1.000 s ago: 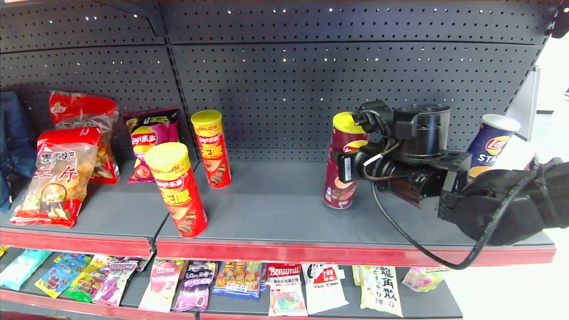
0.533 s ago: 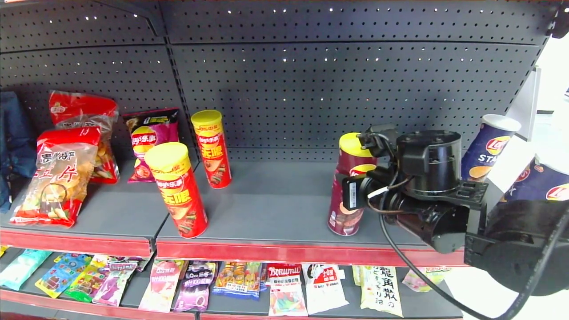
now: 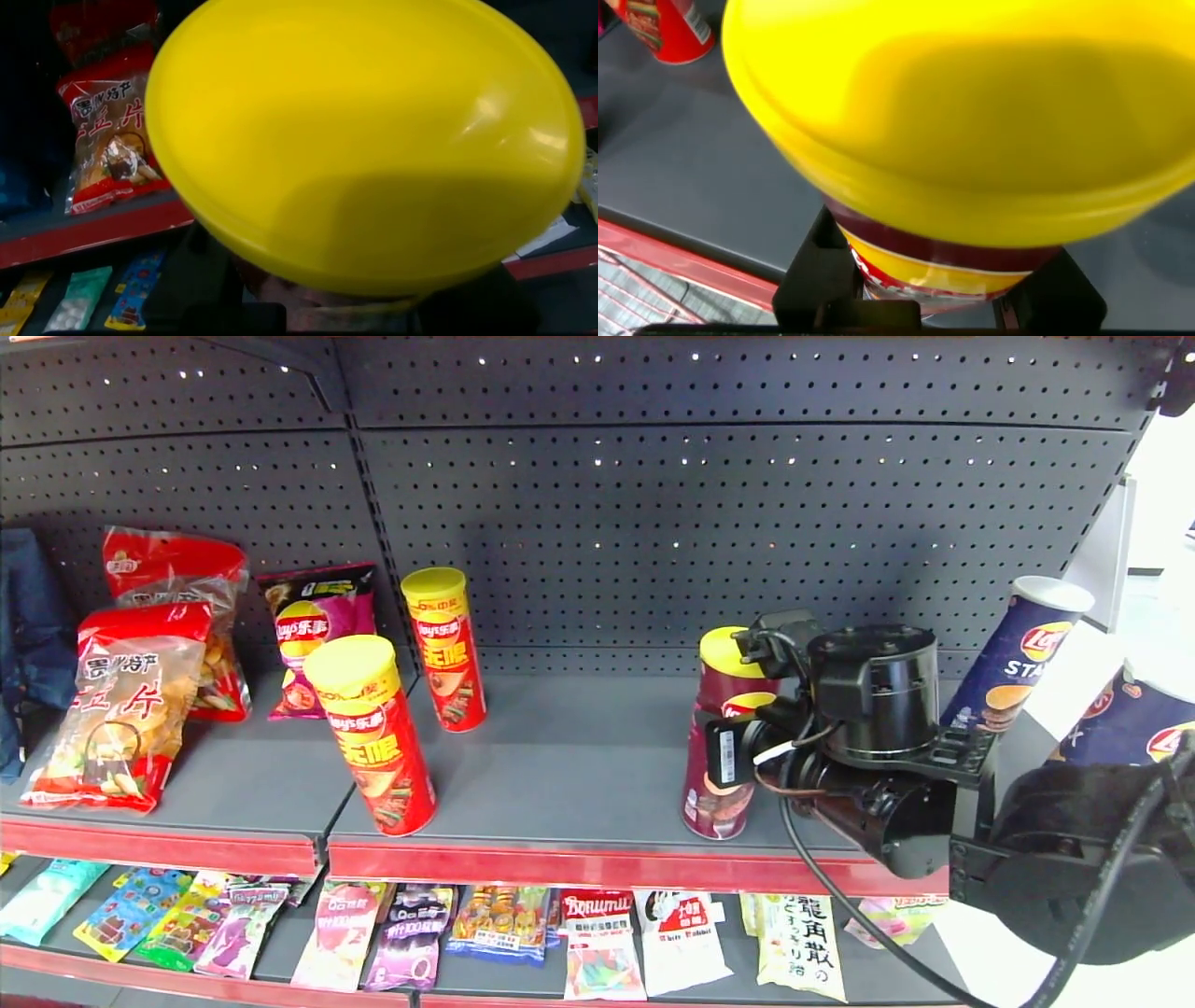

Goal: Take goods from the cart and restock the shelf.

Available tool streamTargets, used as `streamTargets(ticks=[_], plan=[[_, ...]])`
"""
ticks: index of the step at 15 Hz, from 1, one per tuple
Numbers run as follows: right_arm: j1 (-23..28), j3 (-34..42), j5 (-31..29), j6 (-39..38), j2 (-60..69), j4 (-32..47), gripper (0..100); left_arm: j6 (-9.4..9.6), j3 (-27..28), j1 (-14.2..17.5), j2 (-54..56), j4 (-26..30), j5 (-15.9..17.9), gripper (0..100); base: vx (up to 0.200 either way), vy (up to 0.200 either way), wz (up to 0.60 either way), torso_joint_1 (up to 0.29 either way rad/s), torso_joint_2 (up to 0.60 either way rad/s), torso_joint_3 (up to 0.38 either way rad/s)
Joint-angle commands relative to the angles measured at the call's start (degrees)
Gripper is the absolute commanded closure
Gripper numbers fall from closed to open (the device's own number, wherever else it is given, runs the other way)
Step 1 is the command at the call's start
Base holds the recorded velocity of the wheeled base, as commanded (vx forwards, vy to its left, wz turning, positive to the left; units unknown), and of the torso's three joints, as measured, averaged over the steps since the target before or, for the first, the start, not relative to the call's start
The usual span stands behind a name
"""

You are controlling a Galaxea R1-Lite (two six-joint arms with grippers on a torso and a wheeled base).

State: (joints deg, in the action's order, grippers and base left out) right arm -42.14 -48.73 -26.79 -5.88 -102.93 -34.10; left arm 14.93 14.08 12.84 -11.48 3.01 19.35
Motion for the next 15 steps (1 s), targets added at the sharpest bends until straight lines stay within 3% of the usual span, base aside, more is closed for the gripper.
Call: streamTargets(ticks=[1, 15], plan=[[-0.31, 0.56, -0.01, -0.01, -0.26, -0.09, 100, 0.01, -0.19, 0.0, -0.03, -0.02, -0.01, 100, 0.0, 0.0, 0.0, 0.0, 0.0, 0.0], [-1.19, 3.37, -0.01, -0.8, -0.61, -0.36, 100, 0.01, -0.9, 0.0, 0.15, -0.02, -0.01, 100, 0.0, 0.0, 0.0, 0.0, 0.0, 0.0]])
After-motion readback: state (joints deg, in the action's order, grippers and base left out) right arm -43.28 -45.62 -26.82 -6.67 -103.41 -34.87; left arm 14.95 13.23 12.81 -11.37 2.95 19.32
